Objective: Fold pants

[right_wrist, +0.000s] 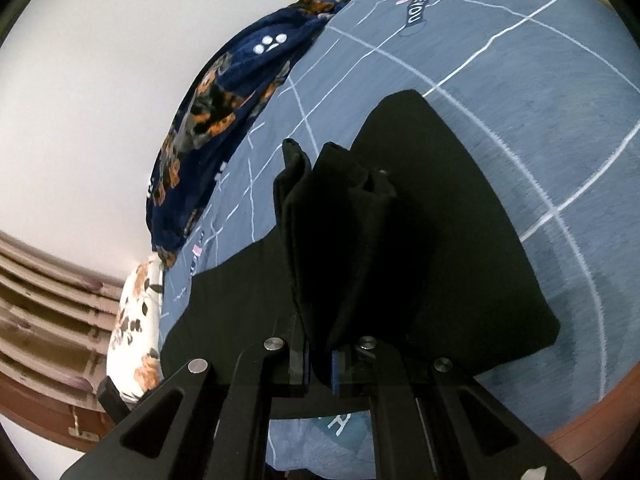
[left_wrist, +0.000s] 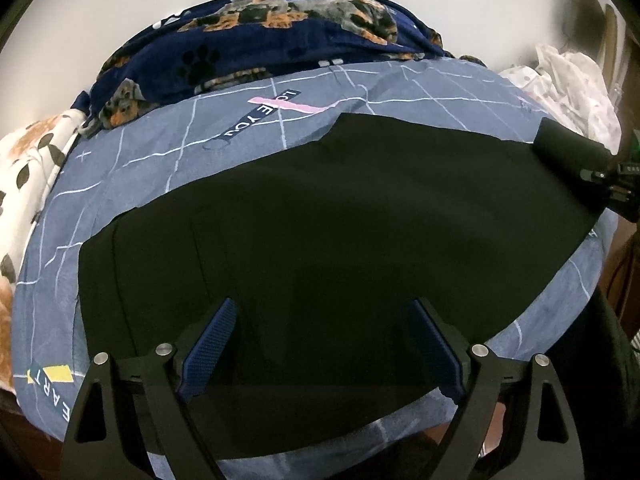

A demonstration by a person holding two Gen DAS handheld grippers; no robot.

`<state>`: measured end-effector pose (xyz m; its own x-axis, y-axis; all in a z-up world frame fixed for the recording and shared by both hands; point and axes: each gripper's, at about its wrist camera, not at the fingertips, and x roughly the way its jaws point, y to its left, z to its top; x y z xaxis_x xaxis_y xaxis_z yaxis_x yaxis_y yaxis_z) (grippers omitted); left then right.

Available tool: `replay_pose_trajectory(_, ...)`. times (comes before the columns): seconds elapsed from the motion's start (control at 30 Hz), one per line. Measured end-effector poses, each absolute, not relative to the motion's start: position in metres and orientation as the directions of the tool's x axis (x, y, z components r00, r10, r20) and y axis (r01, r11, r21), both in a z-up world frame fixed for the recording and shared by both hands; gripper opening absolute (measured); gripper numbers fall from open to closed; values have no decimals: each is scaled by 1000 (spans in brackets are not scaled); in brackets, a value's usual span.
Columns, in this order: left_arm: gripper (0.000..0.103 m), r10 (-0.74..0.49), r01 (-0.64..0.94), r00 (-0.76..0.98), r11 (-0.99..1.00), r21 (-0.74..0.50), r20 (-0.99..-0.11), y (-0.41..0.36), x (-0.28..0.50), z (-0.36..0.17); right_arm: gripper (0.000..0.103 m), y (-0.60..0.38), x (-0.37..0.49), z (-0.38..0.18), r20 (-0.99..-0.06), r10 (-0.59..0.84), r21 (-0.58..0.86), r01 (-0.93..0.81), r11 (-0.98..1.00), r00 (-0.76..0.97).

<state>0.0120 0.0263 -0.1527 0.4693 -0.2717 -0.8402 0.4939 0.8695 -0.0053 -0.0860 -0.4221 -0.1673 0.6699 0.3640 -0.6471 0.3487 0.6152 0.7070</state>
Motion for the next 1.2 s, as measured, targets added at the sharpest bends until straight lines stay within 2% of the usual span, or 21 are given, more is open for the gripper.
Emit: replay_pose_trajectory(1.2,88,-264,498,437,867,-12,-860,25,14,-159,8,-367,-63,-177,-643,464,724,288,626,609)
